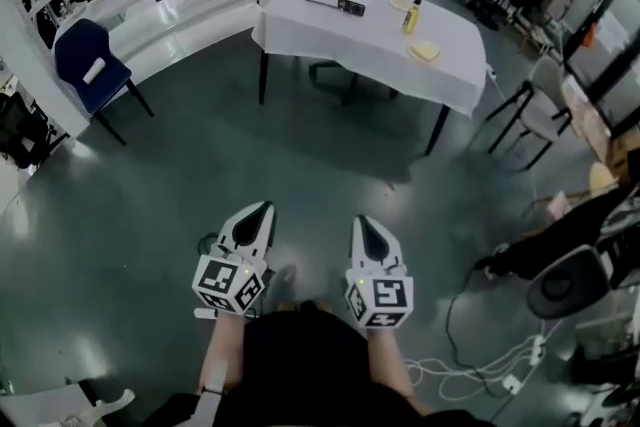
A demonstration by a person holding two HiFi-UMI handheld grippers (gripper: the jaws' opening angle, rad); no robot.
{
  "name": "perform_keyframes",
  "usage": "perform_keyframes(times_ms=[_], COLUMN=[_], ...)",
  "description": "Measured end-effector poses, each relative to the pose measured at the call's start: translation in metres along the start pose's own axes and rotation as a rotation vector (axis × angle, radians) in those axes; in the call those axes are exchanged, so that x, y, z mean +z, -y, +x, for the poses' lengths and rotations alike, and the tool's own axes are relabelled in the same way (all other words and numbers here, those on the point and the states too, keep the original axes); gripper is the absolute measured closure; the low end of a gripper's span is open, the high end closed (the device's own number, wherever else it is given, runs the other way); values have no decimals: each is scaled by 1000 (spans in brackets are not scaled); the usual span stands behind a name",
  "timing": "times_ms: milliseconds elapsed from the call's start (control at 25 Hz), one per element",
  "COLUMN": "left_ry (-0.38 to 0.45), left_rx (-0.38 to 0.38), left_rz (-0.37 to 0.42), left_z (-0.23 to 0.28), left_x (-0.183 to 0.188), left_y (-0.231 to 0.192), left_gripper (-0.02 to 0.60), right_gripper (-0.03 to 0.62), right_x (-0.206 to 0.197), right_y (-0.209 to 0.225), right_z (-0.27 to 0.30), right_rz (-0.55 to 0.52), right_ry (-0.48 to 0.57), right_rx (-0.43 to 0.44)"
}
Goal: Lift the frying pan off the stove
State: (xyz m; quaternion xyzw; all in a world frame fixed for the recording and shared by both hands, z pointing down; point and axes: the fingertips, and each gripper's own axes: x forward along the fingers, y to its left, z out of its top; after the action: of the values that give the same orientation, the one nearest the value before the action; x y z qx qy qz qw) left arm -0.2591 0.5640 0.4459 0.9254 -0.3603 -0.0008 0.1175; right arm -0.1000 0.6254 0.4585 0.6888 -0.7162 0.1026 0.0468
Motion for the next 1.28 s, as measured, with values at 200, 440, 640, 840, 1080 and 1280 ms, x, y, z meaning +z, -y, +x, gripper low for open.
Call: perform_keyframes(times_ms=[200, 440, 640, 840, 1080, 1280], left_ry=[17, 24, 31, 33, 25, 38], left_rx=[13, 30, 48, 55, 61, 59], left_rz=[0, 17, 6, -38, -42, -40], left_z=[1, 5, 17, 33, 49, 78], left_x=[0, 2, -3, -16, -24, -19], left_y=[9, 15, 15, 29, 29, 10], left_gripper=[575, 574, 528, 317, 308, 308], right_gripper=[589, 589, 588, 588, 588, 588], right_x=[1, 10, 2, -7, -14, -11], right_y=[5, 10, 18, 41, 50, 59], right_z=[-5, -4, -3, -6, 8, 40], right_rz=[0, -13, -15, 8, 9, 11], right_ry=[8, 31, 18, 3, -11, -15], right_rx=[4, 37, 46, 39, 65, 59])
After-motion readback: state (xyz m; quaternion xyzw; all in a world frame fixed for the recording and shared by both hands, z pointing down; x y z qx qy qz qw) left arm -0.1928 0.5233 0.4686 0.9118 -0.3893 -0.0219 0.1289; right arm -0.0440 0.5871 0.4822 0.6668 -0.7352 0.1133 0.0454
